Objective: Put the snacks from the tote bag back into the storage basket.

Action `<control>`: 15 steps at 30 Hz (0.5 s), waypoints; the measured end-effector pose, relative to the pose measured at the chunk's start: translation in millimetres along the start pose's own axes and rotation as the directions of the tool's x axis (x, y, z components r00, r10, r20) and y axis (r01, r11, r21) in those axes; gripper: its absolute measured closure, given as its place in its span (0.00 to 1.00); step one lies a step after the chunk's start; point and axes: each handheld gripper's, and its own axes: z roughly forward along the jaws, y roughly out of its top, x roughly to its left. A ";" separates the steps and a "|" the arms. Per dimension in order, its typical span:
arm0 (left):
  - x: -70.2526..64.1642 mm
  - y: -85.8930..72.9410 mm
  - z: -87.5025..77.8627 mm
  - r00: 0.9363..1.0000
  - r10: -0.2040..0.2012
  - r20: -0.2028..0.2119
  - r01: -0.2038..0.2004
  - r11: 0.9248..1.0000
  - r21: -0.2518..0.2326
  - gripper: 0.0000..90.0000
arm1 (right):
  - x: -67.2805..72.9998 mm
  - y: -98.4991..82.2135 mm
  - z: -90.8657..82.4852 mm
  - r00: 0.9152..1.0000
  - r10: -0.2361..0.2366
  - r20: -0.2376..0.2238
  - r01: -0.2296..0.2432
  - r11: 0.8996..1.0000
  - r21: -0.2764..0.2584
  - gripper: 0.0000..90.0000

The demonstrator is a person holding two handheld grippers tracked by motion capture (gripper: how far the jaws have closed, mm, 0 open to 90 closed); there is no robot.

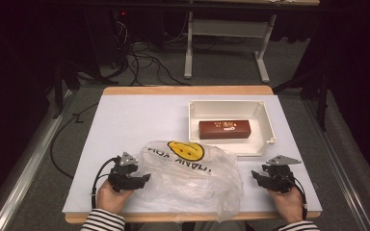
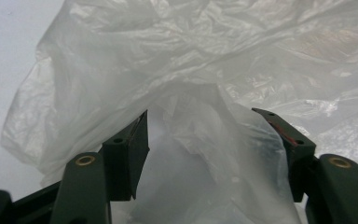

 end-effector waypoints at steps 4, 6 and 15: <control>0.1 -0.1 0.6 1.000 -0.001 -0.001 0.001 1.000 0.003 0.43 | -1.9 -0.6 2.1 1.000 0.008 -0.006 -0.008 1.000 0.008 0.51; 0.1 -0.3 1.2 1.000 -0.002 -0.003 0.002 1.000 0.006 0.44 | -2.6 -1.0 3.1 1.000 0.016 -0.004 -0.016 1.000 0.014 0.50; 1.2 -0.8 2.6 1.000 -0.008 -0.008 0.008 1.000 0.016 0.43 | -2.7 -2.3 5.8 1.000 0.008 -0.013 -0.008 1.000 0.011 0.42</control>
